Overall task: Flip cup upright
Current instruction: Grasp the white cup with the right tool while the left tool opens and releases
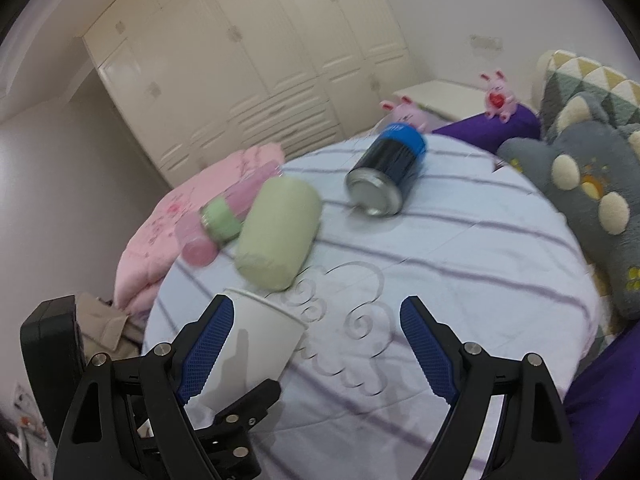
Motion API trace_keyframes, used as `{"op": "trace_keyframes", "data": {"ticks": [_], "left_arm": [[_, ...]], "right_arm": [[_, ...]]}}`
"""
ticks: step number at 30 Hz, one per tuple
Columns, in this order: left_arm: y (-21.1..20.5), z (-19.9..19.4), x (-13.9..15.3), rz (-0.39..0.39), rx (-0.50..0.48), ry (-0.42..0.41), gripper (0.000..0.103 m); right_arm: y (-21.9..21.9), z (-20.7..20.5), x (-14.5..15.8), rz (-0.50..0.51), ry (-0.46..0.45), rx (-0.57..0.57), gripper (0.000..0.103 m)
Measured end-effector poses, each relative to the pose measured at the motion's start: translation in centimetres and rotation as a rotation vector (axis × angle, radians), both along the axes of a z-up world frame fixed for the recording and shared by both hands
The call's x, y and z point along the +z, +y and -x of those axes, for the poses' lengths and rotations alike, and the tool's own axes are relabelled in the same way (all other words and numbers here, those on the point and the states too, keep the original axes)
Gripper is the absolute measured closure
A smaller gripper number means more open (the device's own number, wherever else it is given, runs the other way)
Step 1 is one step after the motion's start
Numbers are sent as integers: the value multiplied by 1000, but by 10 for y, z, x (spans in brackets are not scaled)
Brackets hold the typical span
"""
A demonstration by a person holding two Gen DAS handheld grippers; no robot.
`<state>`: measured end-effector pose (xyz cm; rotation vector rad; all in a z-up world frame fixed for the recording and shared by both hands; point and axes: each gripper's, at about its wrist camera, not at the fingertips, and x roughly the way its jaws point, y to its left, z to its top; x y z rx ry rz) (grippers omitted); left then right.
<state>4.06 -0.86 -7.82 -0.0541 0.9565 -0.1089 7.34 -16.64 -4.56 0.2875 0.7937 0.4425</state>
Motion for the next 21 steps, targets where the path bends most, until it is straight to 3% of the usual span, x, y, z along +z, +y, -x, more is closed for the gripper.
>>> {"op": "trace_keyframes", "data": {"ticks": [2, 3, 11, 21], "left_arm": [[3, 2, 2, -2, 1, -9, 7], [2, 3, 3, -6, 1, -18, 6], [13, 14, 10, -28, -22, -40, 6], [31, 18, 15, -23, -12, -56, 6]], "right_arm": [[3, 1, -2, -20, 27, 22, 16], [4, 0, -5, -48, 55, 37, 16], [8, -13, -22, -199, 226, 102, 16], [29, -25, -35, -261, 307, 143, 16]]}}
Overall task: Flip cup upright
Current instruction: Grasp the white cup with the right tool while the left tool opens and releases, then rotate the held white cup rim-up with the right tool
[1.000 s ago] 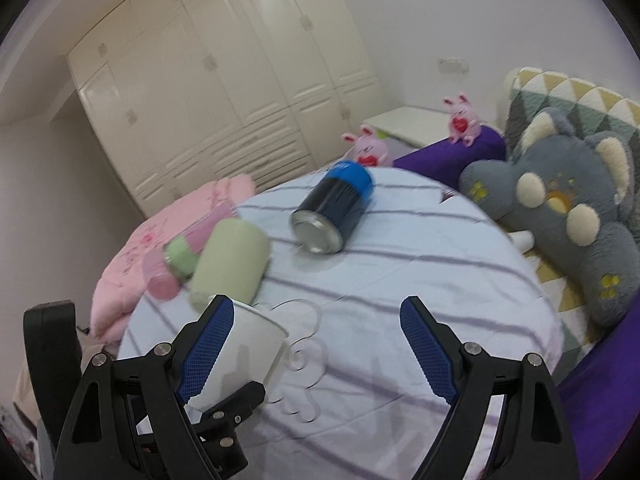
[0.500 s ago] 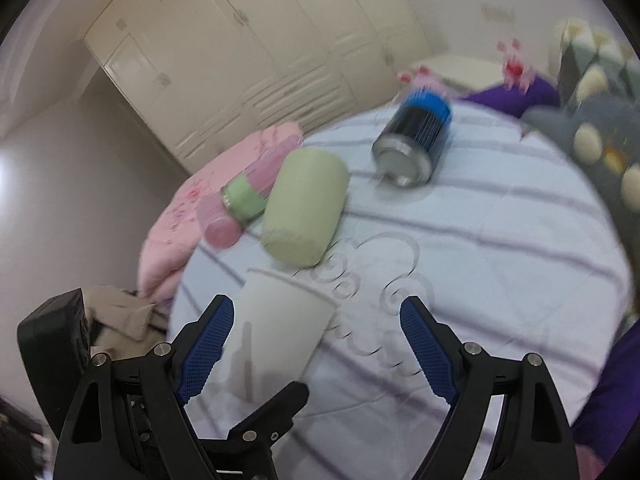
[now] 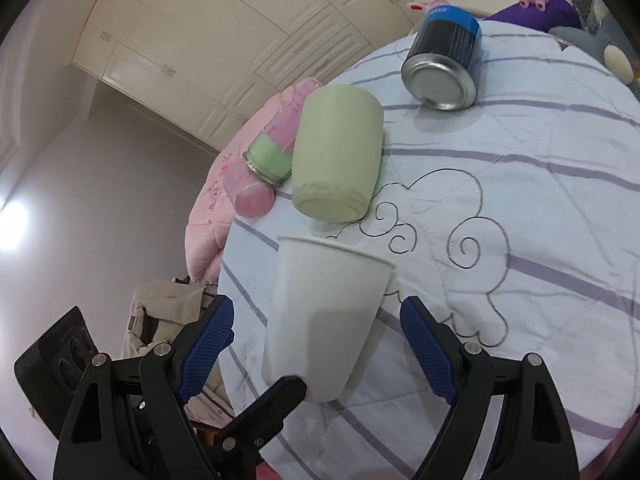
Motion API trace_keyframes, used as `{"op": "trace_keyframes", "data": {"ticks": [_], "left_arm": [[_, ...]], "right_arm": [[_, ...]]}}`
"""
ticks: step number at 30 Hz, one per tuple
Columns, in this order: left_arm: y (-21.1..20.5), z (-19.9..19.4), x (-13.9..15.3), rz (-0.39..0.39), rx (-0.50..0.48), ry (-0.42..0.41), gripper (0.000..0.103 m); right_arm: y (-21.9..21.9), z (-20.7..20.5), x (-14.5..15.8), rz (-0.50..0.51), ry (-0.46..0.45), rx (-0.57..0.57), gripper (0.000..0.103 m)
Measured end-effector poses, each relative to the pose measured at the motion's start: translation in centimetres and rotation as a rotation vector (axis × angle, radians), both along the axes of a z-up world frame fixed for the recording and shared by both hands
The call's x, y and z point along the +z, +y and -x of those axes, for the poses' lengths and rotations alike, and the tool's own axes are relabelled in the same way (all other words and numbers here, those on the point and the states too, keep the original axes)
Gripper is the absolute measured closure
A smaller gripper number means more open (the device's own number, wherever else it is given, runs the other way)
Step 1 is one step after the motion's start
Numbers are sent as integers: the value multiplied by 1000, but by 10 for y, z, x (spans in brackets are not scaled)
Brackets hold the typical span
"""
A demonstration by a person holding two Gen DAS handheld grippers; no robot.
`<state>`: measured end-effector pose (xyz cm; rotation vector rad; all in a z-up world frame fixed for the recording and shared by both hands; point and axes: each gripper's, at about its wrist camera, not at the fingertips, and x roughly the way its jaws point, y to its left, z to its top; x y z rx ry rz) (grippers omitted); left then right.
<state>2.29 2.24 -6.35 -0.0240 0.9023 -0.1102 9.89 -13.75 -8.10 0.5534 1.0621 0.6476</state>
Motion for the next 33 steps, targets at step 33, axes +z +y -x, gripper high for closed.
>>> {"op": "trace_keyframes", "data": {"ticks": [33], "left_arm": [[-5, -5, -8, 19, -37, 28, 4]], "right_arm": [[17, -9, -11, 11, -19, 23, 35]]}}
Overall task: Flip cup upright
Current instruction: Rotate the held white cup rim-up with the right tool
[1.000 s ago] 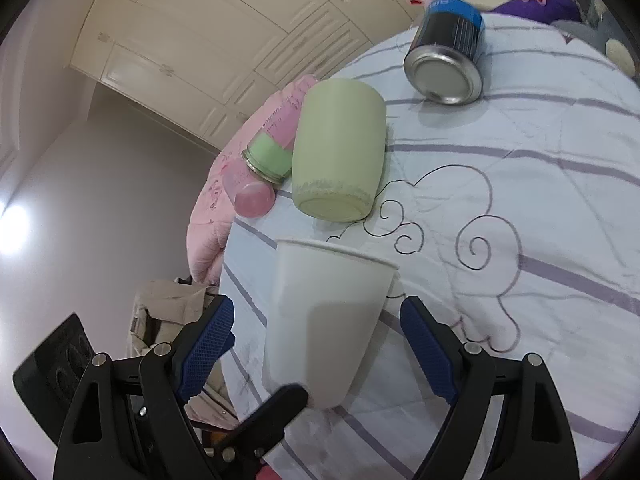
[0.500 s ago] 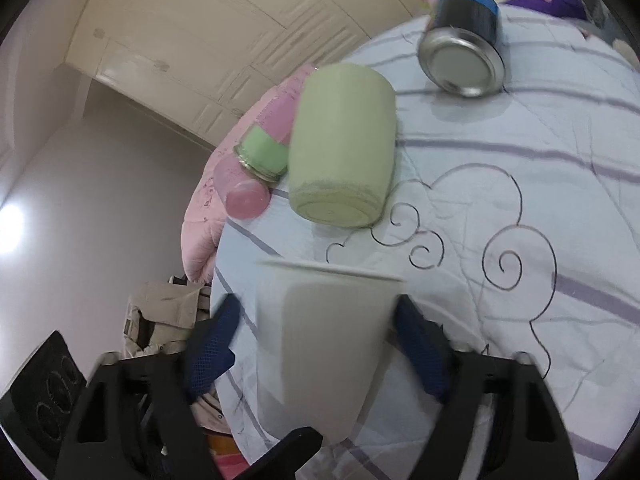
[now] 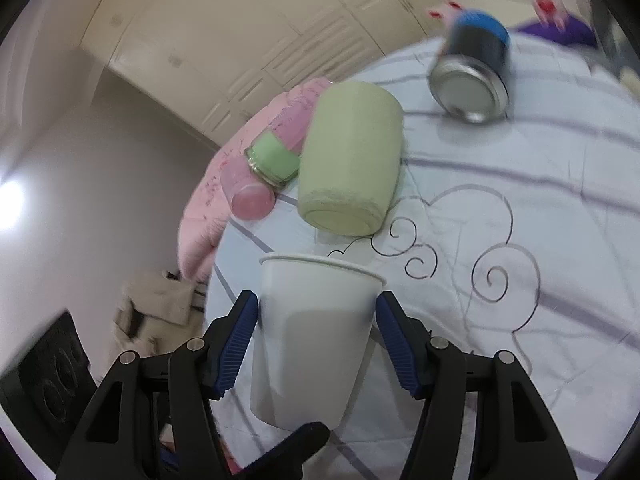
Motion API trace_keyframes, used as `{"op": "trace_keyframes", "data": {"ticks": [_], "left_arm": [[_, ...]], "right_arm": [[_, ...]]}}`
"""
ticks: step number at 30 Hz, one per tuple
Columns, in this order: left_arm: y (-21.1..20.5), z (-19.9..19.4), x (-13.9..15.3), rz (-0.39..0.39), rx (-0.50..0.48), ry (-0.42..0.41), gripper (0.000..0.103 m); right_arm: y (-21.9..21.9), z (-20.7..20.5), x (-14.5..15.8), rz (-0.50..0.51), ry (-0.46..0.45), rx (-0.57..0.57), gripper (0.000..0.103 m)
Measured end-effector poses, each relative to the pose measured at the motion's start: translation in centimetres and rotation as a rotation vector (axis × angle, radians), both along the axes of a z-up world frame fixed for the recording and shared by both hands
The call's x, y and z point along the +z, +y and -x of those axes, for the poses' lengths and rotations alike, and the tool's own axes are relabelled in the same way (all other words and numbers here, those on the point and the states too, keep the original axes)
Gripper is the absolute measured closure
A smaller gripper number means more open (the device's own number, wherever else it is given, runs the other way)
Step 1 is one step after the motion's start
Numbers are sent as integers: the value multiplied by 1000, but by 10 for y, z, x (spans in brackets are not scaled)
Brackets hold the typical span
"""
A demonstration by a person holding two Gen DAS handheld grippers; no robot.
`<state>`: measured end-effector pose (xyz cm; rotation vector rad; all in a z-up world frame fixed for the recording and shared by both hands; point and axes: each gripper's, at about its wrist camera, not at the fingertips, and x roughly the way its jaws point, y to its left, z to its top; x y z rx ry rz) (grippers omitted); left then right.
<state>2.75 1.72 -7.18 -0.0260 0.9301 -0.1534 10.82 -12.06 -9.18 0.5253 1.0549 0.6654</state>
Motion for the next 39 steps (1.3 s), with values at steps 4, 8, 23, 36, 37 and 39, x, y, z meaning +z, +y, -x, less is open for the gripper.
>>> {"op": "trace_keyframes", "data": {"ticks": [4, 8, 23, 36, 37, 39], "left_arm": [[2, 0, -1, -5, 6, 5, 4], [4, -1, -2, -5, 10, 10, 4], [-8, -2, -5, 8, -7, 18, 2], [-18, -14, -9, 42, 26, 18, 1], [-18, -14, -8, 50, 28, 13, 1], [-18, -12, -7, 56, 26, 0, 1]], "right_arm": [[4, -6, -7, -21, 44, 3, 27], [12, -7, -7, 7, 40, 32, 32], [5, 15, 22, 161, -170, 26, 35], [-1, 27, 42, 345, -353, -60, 35], [-2, 27, 43, 352, -361, -65, 35], [-4, 27, 43, 369, -368, -73, 35]]}}
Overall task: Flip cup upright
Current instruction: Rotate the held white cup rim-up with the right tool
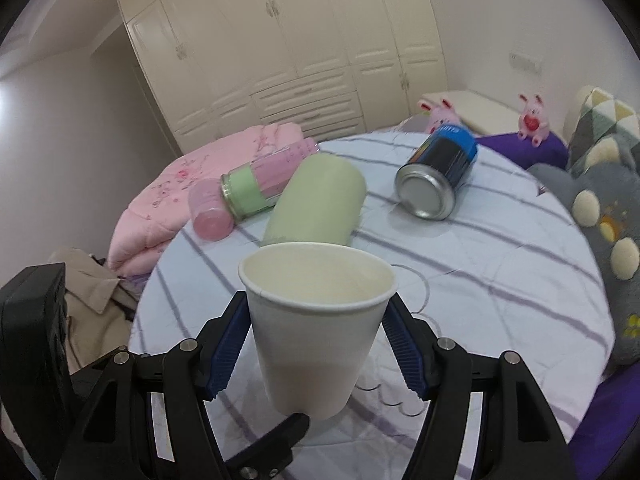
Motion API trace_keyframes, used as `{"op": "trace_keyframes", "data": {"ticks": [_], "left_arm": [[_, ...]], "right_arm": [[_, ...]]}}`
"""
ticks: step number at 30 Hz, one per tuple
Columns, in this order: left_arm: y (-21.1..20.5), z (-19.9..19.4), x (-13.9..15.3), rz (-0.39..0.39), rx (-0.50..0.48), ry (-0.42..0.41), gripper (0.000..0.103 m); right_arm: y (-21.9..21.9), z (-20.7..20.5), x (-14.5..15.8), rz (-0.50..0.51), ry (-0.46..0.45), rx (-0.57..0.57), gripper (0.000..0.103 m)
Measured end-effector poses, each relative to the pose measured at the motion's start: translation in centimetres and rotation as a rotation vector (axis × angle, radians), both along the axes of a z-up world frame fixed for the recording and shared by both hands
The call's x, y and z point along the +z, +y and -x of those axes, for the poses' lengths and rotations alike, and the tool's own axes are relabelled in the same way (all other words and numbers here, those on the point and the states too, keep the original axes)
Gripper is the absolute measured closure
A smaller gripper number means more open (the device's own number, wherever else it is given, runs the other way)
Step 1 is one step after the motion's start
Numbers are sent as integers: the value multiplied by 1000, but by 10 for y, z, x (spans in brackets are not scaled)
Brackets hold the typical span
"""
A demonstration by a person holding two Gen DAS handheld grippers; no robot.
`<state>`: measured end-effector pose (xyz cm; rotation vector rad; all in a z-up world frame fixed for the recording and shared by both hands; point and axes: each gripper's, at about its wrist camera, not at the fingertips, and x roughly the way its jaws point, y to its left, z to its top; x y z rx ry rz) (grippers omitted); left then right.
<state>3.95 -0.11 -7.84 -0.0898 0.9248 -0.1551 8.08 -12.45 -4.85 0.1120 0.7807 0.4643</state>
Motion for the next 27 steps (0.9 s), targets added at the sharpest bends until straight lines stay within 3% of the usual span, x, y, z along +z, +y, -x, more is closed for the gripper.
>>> {"op": "trace_keyframes", "data": {"ticks": [5, 15, 27], "left_arm": [[5, 3, 6, 12, 26, -29, 1], [15, -4, -5, 28, 87, -3, 1], [8, -12, -14, -27, 100, -3, 1]], "right_arm": [[-3, 1, 0, 16, -12, -11, 35], [6, 13, 3, 70, -61, -1, 35], [21, 19, -2, 201, -109, -2, 35]]}}
